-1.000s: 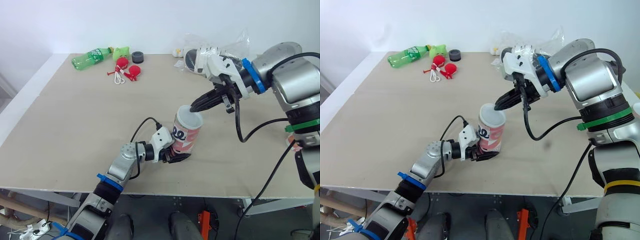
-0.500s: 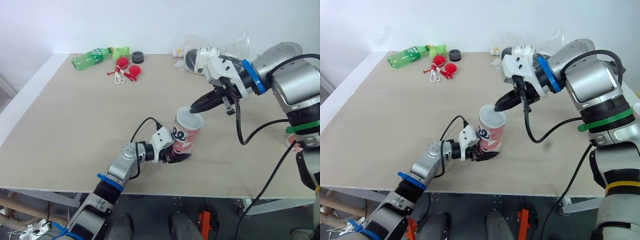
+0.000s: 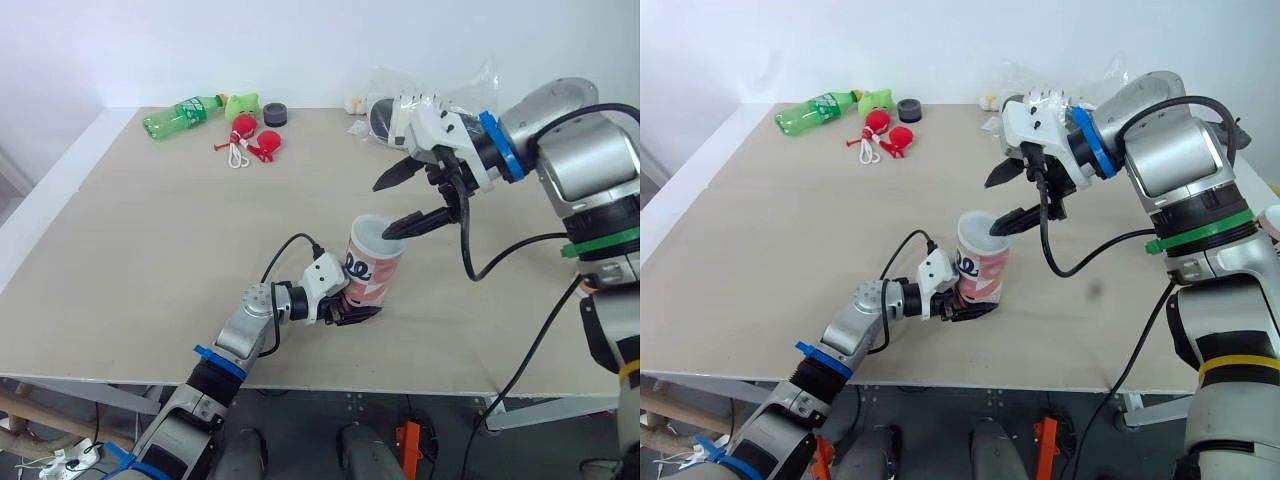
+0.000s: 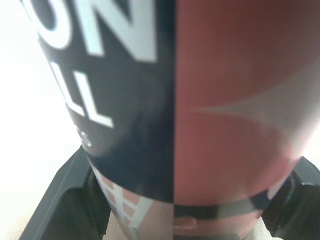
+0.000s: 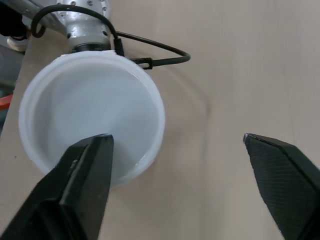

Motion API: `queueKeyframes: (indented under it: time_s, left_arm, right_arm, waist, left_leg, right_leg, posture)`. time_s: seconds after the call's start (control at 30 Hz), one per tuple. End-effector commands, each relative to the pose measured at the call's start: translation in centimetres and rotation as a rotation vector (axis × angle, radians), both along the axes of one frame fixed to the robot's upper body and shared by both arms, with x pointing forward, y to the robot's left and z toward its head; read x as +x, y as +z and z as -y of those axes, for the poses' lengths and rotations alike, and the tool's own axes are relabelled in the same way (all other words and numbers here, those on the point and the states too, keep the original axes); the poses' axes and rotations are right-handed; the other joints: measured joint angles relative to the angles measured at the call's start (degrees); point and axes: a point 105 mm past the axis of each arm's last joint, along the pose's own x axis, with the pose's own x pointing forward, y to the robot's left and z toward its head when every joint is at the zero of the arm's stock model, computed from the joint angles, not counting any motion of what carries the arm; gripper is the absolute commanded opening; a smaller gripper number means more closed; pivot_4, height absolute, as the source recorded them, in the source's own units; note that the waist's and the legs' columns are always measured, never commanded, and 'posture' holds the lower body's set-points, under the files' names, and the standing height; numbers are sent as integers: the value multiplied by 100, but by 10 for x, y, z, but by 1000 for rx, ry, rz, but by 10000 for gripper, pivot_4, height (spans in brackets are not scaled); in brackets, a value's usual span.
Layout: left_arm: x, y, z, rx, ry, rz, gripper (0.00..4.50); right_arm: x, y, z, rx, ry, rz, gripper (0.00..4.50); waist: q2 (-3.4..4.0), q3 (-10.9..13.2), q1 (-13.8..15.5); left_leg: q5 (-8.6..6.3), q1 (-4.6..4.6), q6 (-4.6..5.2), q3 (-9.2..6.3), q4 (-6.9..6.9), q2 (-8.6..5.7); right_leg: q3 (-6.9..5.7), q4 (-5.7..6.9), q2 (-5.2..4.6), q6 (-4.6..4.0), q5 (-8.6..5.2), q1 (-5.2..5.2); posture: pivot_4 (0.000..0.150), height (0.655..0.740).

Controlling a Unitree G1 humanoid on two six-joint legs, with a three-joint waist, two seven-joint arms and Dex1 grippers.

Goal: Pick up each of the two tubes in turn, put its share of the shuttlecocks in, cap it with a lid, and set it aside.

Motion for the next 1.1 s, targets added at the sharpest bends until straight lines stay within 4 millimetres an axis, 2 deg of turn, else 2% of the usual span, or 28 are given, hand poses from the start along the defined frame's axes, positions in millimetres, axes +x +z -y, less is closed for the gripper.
queueKeyframes:
  time_s: [0.03, 0.17, 0.27, 0.3, 0.53, 0.73, 1.1]
  left_arm:
    - [3, -3, -4, 14, 15, -11, 30893]
    - [3, -3, -3, 13, 13, -10, 30893]
    - [3, -3, -3, 13, 13, -9, 30893]
    - [3, -3, -3, 13, 13, -9, 30893]
    - [3, -3, -3, 14, 13, -12, 30893]
    - [2, -4, -3, 15, 14, -17, 30893]
    - [0, -5, -3, 10, 15, -20, 30893]
  right_arm:
    - [-12, 35, -4, 75, 55, 49, 36043]
    - [-26, 42, -14, 139, 118, 4, 17142]
    - [-35, 31, -18, 120, 152, -46, 2723]
    - [-37, 25, -19, 105, 159, -63, 1280]
    - [-43, -7, -20, 39, 175, -136, 1280]
    - [-39, -16, -23, 22, 171, -138, 1280]
    - [-31, -53, -15, -119, 122, -160, 1280]
  waist:
    - [0, 0, 0]
    - [0, 0, -1]
    - [0, 0, 0]
    - [0, 0, 1]
    - [0, 0, 0]
    - [0, 0, 1]
    - [-2, -4, 0]
  left_leg:
    - [0, -1, 0, 0, -1, 0]
    - [0, -1, 0, 0, -4, 0]
    - [0, -2, 0, 0, -4, 0]
    - [0, -2, 0, -1, -4, 0]
    - [0, -4, 0, -1, -2, 0]
    - [0, -4, 0, -1, -2, 1]
    - [0, 5, 0, -2, -1, 2]
  right_leg:
    - [0, 0, 0, 0, 0, -2]
    - [0, 0, 0, 0, -2, -2]
    - [0, 0, 0, 0, -2, -3]
    - [0, 0, 0, 0, -2, -3]
    - [0, 0, 1, 1, -2, -4]
    - [-1, 0, 1, 1, -2, -5]
    - [-2, 0, 2, -1, 0, 4]
  posture:
    - [1500, 7400]
    - [1500, 7400]
    - [1500, 7400]
    - [1500, 7400]
    - [1500, 7400]
    - [1500, 7400]
    - [1500, 7400]
